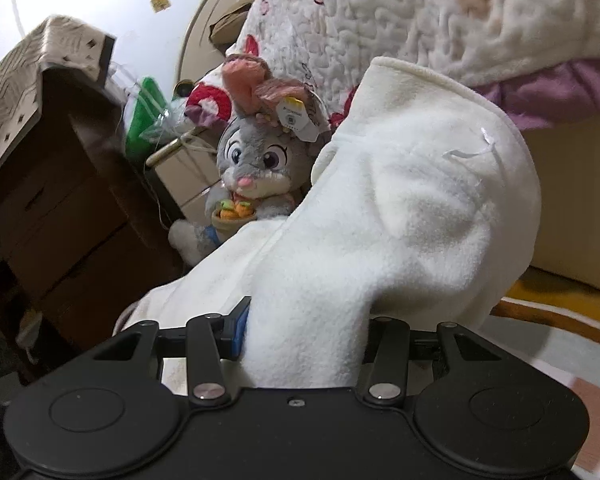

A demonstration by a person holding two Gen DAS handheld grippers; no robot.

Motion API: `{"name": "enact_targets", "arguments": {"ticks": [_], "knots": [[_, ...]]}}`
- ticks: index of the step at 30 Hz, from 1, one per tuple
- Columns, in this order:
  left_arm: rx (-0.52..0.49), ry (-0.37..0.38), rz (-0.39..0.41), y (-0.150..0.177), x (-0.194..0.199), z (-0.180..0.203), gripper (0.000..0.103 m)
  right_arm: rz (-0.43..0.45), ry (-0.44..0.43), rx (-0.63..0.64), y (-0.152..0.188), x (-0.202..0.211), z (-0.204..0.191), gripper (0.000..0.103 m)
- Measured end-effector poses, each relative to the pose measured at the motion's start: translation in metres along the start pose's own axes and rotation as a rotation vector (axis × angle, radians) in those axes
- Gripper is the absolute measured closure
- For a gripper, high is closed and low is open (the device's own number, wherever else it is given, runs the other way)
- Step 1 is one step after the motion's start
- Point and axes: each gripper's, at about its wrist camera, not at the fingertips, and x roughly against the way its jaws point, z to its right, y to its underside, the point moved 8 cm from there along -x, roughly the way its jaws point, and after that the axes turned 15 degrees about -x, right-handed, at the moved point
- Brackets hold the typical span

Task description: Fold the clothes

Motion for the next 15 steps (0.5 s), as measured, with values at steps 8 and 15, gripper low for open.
{"name": "enact_targets", "arguments": {"ticks": [8,15], "knots": [[0.173,-0.107,0.029,-0.014,-0.025,-0.123,0.069,-0.065,0.022,-0.165,0.015,-0.065,0.007,0.049],[0.558,-0.144,-0.138,0.087,-0.058,-0.19,0.061,-0.159,0.088,-0.31,0.044,-0.116,0.025,0.032]]}}
